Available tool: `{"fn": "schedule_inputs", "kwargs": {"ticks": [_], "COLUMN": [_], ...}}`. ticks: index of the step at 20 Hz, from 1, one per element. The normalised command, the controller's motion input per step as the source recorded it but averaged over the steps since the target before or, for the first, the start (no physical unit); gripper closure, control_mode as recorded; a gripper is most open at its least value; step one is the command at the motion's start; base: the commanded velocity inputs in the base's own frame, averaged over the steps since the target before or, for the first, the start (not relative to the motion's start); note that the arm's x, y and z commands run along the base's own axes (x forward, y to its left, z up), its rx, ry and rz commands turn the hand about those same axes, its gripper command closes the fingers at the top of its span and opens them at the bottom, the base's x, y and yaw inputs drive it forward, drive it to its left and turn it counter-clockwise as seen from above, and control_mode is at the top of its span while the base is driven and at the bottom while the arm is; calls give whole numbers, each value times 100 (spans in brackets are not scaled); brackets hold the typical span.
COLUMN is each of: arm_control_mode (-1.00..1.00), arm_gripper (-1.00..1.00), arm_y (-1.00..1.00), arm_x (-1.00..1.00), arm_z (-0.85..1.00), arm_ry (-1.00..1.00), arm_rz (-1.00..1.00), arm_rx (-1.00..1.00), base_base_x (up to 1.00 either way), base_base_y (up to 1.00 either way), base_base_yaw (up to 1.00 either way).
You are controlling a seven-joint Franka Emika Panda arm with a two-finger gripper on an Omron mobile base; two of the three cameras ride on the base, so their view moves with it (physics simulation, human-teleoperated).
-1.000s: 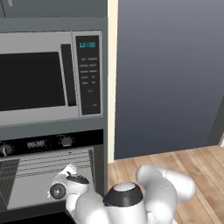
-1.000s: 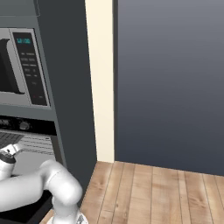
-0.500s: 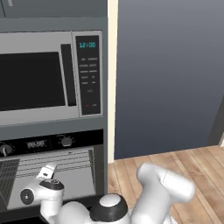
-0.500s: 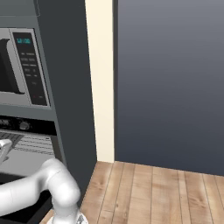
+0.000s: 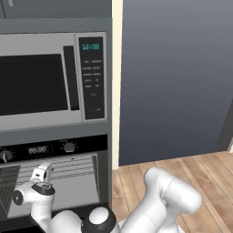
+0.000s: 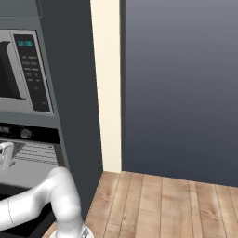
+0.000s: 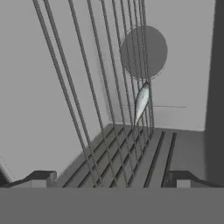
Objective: Take the fish from the oven and place it on the plate on the counter.
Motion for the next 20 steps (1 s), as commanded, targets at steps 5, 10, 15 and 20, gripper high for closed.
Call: {"fn": "schedule_inputs", "kwargs": {"ticks": [5,10,15,20], "arm_control_mode": [-100,-100,-100,-100], "arm_gripper": [-100,-100,-100,-100], "arm_y": [11,26,31,10], "arm_x": [28,46,54,1], "arm_z": [-72,-54,-35,-58], "arm_ry": [-9,-9,-1,3], "arm_rz": [17,26,25,11], "arm_rx": [-7,-5,-5,-10], "base_base_x": [0,0,0,0], "base_base_y": [0,0,0,0], "base_base_yaw": [0,0,0,0]}}
